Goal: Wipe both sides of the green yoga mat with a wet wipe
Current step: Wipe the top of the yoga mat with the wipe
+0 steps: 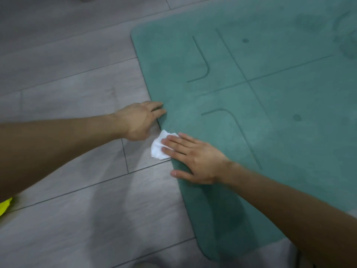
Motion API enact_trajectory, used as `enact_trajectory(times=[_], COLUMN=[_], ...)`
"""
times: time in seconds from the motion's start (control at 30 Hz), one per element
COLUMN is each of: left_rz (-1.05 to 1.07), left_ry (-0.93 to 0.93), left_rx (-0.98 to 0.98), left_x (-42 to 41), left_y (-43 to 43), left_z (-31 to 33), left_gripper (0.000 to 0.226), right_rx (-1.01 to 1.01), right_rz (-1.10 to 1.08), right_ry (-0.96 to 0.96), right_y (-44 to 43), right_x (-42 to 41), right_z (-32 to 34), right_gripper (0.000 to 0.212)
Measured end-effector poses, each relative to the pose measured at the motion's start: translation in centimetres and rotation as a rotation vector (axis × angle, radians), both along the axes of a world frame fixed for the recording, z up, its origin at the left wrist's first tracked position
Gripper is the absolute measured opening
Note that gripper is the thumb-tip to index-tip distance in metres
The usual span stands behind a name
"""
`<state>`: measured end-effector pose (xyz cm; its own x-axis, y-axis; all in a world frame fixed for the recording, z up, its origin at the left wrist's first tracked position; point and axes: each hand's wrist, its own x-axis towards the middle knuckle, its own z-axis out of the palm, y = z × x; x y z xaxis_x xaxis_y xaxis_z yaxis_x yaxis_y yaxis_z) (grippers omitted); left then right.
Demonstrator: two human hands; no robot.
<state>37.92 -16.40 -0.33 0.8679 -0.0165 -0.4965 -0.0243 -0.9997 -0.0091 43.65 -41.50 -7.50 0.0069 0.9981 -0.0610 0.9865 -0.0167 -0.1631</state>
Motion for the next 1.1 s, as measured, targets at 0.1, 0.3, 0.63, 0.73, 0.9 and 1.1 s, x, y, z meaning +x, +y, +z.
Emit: enact_trajectory(times=[0.1, 0.3, 0.63, 0.73, 0.9, 1.1], left_rz=[-0.015, -0.006, -0.083, -0.097, -0.107, -0.135], left_ry=[0.008, 0.028, 0.032, 0.051, 0.089, 0.145], left_rx=[-0.016, -0.04, -0.031, -0.042, -0.058, -0.004], left_x=[-1.1, -1.6, -2.9, -3.3, -3.8, -4.1], left_y=[-0.2, -0.6, -1.9, -2.9, -4.7, -4.6], left_z=[-0.6, 0.0, 0.4, 0.8, 0.9, 1.5], left_gripper=[0.091, 0.091, 0.09, 0.089, 0.085, 0.087], right_rx=[0.075, -0.046, -0.043, 0.033, 0.016, -0.016], right_rz=[-0.535, -0.016, 0.008, -0.06, -0.622, 0.036], right_ry=[0.02, 0.064, 0.114, 0.049, 0.091, 0.026], right_y=[0.2, -1.8, -5.0, -6.1, -4.8, -7.5], right_x=[3.9, -1.6, -2.9, 1.1, 2.4, 0.1], right_z=[0.3, 0.8, 1.3, 0.4, 0.7, 0.8], right_gripper=[0.069, 0.078, 0.078, 0.064, 0.076, 0.066])
